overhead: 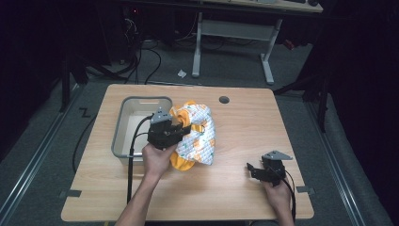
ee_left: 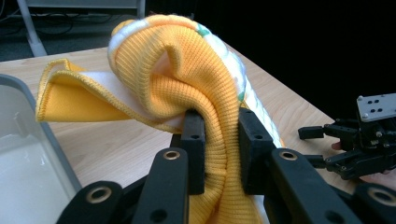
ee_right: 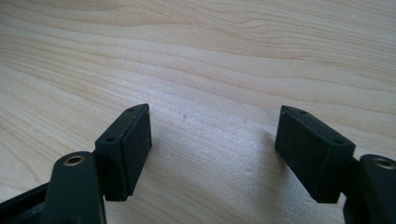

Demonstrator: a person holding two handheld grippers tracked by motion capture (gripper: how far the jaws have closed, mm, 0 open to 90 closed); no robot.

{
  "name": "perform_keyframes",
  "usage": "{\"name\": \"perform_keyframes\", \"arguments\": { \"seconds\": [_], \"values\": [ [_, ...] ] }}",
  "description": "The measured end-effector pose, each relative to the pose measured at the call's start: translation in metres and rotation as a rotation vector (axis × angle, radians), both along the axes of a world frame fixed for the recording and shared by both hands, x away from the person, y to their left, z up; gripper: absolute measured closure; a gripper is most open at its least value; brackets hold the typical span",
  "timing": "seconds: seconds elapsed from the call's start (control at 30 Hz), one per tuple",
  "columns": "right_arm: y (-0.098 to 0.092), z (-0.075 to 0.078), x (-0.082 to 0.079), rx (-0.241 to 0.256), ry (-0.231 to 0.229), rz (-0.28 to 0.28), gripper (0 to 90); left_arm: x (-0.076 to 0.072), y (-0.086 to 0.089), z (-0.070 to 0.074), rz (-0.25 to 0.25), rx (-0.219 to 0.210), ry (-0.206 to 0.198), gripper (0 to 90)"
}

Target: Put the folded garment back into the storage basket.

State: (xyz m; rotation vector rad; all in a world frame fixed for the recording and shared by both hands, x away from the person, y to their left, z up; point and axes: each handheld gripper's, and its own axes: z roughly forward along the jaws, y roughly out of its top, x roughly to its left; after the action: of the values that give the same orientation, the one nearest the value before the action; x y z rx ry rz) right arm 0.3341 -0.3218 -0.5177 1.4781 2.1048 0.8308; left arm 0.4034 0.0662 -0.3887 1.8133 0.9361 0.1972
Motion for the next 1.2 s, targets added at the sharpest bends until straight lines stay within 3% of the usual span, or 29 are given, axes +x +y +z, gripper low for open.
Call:
{"name": "perform_keyframes", "arguments": {
  "seconds": [0.4,1.2],
  "values": [
    [0.000,0.000,0.000,0.000,0.000,0.000,27.2,0.003,0.015,0.005,0.022,-0.010,-0.001,75.4],
    [0.000,0.000,0.000,0.000,0.000,-0.002,27.1,0.013,0.053,0.014,0.088,0.009,-0.010,75.4]
  ]
}}
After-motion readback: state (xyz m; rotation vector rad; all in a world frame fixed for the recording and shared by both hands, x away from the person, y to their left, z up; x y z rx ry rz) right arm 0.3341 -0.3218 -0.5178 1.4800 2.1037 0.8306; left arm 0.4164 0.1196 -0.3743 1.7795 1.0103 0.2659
